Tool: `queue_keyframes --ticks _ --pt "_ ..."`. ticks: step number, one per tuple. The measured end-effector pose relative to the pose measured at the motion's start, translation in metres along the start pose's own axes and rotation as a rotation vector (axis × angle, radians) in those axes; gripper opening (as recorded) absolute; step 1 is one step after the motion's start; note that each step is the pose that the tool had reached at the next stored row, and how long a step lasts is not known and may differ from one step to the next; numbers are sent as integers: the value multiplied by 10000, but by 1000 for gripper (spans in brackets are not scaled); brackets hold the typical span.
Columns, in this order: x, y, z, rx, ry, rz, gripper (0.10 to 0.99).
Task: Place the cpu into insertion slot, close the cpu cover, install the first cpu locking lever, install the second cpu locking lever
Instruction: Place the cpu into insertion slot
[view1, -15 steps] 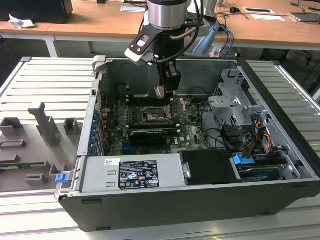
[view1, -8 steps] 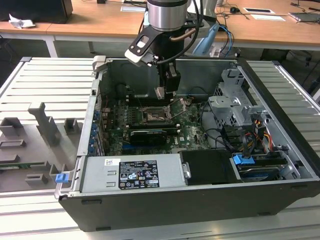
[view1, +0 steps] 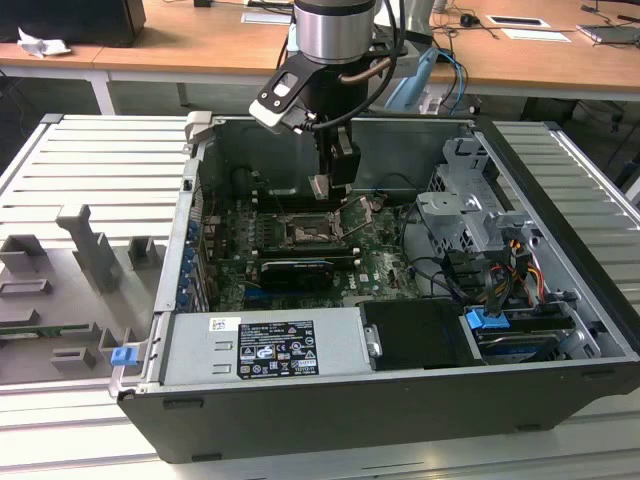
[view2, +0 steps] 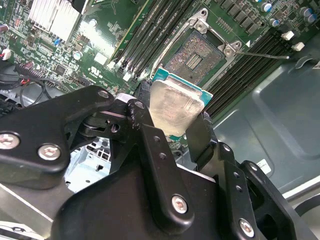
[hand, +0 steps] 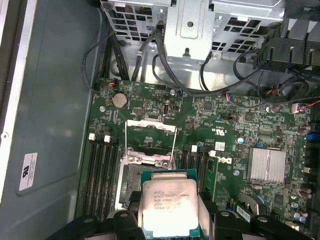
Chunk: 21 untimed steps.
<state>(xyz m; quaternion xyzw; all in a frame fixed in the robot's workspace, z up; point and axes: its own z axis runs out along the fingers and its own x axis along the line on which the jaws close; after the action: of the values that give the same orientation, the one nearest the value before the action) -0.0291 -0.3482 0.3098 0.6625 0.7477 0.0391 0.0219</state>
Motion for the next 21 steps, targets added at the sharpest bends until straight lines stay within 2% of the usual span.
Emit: queue_keyframes --ticks 21 --pt "-1 -4 45 -3 -13 147 529"
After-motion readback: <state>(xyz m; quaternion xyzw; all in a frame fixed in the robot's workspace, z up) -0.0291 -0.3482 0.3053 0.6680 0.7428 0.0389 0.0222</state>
